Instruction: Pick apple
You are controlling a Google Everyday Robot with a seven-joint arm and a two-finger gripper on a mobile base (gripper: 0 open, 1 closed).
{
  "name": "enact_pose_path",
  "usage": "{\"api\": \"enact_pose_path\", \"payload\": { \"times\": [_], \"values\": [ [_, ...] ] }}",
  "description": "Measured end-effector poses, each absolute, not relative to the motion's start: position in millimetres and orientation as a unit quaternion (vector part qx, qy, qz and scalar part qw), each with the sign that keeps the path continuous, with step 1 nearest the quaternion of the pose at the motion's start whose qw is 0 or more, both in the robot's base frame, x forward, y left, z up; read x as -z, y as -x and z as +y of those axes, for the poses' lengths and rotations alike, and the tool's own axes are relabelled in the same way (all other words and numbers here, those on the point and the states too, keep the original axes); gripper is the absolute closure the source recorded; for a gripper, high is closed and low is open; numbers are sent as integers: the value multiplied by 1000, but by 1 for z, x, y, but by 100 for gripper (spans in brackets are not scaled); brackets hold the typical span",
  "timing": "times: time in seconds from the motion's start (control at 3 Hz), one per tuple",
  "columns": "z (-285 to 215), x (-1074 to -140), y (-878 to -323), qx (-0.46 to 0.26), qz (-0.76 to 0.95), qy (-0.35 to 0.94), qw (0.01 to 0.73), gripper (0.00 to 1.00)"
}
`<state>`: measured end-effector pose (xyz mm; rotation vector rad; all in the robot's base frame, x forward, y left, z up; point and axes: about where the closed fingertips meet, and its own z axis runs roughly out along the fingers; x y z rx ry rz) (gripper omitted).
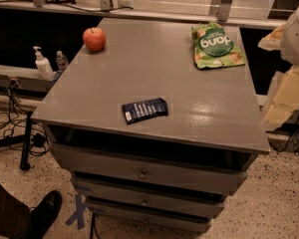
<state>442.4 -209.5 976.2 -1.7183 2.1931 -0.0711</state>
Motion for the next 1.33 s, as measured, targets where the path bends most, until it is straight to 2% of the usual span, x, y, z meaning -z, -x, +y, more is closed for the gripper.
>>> {"api": "enact_pose_path", "payload": {
  "times": [0.33,1.33],
  "values": [
    [-180,-973,-465,-1,766,607,211,0],
    [-32,-951,-564,-103,746,554,355,0]
  ]
}}
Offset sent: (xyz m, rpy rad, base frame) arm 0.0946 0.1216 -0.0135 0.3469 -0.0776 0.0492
